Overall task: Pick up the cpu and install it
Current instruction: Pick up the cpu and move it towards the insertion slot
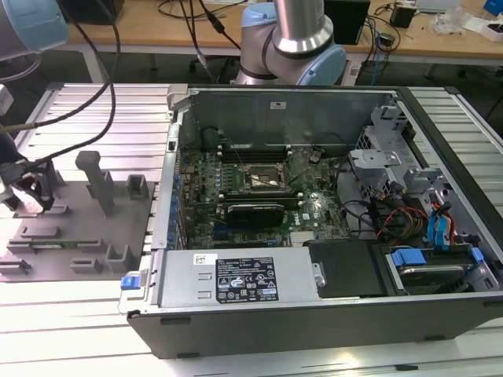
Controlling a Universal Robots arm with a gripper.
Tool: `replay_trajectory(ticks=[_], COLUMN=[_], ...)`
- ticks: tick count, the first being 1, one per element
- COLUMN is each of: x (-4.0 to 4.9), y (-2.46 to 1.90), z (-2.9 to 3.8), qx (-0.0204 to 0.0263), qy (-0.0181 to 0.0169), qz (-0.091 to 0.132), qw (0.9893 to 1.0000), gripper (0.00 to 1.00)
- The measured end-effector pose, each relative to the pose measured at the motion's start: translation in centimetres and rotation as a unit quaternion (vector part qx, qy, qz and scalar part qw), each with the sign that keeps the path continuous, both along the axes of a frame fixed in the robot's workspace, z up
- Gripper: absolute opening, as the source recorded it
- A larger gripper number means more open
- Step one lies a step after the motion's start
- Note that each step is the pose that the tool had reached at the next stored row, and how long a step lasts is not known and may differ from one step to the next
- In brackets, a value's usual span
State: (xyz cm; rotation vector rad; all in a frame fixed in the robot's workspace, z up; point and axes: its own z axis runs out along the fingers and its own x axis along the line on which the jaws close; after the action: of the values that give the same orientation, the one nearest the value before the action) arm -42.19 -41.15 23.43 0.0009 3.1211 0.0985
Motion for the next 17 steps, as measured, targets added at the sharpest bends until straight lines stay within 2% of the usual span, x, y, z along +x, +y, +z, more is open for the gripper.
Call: replay_trajectory(ticks=[3,8,17], x=[0.0,0.0,0.0], y=[0.03,0.17,0.44], z=[0.66,2.52,4.92], qx=[-0.0002,-0.0005,-0.001], qy=[0.0,0.0,0.0], qz=[0.0,0.0,0.0], qw=[1.0,1.0,1.0], gripper=[0.55,0.55,0.55])
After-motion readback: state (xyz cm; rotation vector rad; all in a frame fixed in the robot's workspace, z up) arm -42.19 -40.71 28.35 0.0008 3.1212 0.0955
